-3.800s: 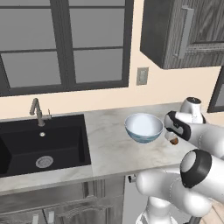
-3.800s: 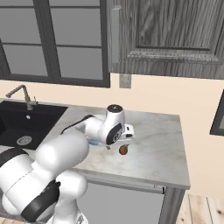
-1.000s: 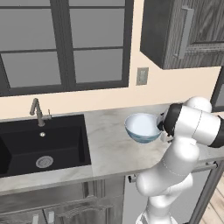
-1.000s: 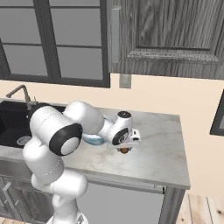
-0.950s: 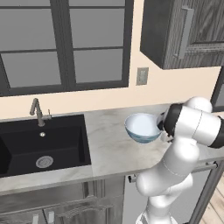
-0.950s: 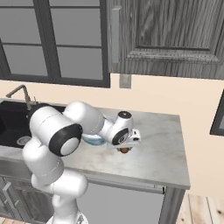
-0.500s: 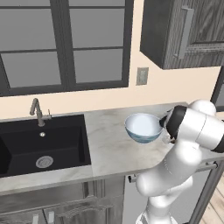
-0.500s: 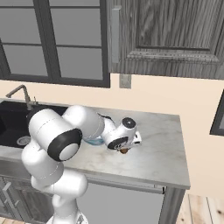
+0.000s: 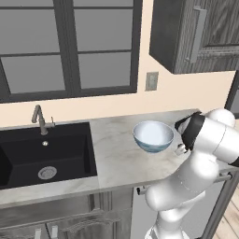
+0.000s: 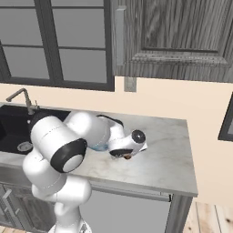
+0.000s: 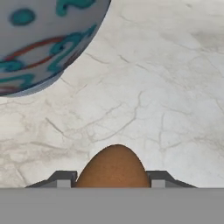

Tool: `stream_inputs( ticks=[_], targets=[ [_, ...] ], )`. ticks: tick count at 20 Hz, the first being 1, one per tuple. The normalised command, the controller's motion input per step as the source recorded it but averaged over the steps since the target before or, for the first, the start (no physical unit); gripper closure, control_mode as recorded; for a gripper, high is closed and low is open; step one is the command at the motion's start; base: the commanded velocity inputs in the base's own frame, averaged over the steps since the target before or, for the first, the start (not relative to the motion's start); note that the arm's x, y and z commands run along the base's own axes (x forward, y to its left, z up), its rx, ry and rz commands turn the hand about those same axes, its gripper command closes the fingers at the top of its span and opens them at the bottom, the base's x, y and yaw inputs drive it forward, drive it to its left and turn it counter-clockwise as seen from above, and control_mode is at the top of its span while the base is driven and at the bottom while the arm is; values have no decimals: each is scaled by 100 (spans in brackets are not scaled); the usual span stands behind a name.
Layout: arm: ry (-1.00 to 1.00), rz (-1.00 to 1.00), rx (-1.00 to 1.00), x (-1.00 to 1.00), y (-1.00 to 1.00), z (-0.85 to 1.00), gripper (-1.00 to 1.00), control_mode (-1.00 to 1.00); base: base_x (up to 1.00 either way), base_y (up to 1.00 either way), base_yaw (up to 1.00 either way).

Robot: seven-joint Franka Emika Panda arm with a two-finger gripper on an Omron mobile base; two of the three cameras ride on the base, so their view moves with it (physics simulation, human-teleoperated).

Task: Gather the eggs and milk located in the vicinity of the sink area and place them right next to the bowl.

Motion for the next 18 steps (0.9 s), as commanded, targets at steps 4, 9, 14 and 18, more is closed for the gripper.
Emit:
stream_inputs(
  ticks=[4,9,14,18],
  targets=[
    [-13,14,1,0,25,0,100,-100,0,0,0],
    [-12,13,0,0,26,0,100,-100,0,0,0],
    [-11,12,0,4,24,1,100,-100,0,0,0],
    [-4,11,0,8,23,0,100,-100,0,0,0]
  ],
)
